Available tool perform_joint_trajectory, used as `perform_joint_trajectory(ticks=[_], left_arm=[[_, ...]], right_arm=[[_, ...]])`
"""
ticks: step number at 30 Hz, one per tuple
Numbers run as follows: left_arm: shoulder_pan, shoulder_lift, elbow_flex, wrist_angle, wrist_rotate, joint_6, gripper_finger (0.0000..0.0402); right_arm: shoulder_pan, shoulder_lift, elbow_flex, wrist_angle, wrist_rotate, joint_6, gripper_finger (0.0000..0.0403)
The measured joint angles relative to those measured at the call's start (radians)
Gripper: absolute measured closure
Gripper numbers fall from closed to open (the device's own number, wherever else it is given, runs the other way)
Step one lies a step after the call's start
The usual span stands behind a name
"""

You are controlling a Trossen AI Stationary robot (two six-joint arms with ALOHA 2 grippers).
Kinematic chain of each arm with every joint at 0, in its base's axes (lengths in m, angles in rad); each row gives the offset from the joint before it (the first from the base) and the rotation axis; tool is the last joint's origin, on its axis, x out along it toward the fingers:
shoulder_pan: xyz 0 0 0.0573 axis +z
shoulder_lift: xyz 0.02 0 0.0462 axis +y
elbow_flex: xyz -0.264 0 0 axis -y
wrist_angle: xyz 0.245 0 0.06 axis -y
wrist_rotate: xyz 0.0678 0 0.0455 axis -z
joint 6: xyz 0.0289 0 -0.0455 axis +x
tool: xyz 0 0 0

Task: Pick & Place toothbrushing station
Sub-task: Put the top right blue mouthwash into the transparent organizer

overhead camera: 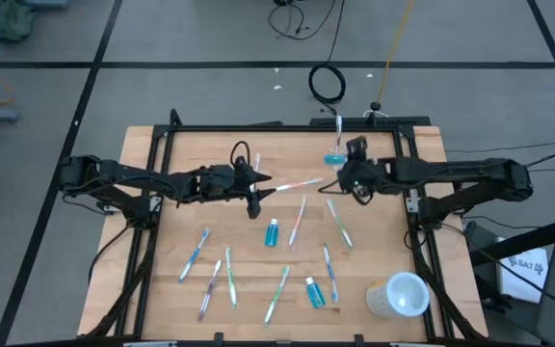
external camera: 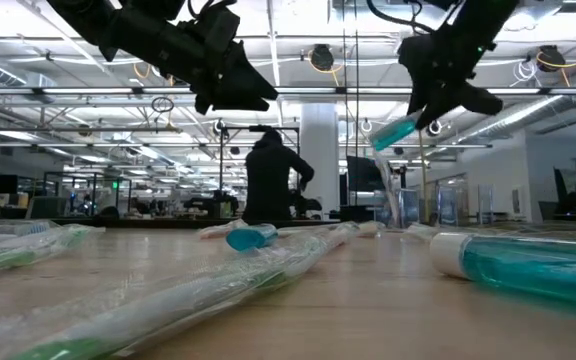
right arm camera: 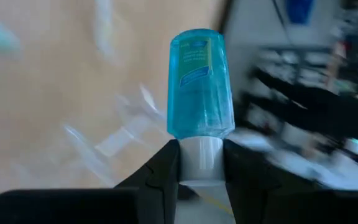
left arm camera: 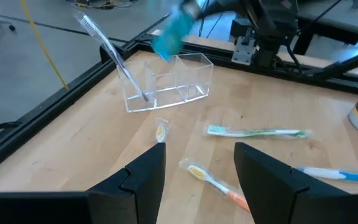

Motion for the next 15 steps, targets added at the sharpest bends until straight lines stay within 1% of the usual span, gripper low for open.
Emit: perform_joint_trajectory(ticks=[2, 6, 7, 10, 12, 15], left_arm=[[0.0, 0.0, 0.0, -0.003, 0.0, 0.01, 0.0204], [0.0, 0.0, 0.0, -0.004, 0.0, 0.009, 0.0204], [0.0, 0.0, 0.0, -0.004, 0.0, 0.009, 0.0204], [0.0, 0.0, 0.0, -0.004, 0.0, 0.009, 0.0204], [0.0, 0.0, 0.0, -0.004, 0.0, 0.009, 0.0204], [0.0, 0.0, 0.0, -0.004, 0.0, 0.009, 0.0204]], right_arm=[[-0.027, -0.002, 0.009, -0.038, 0.05, -0.062, 0.0308], [-0.083, -0.003, -0.013, -0.127, 0.064, -0.24, 0.031], [-0.093, -0.003, -0.026, -0.143, 0.081, -0.286, 0.031], [-0.115, -0.003, -0.075, -0.133, 0.153, -0.413, 0.031], [-0.124, -0.003, -0.105, -0.119, 0.16, -0.467, 0.031], [-0.124, -0.002, -0.156, -0.021, 0.164, -0.548, 0.031]])
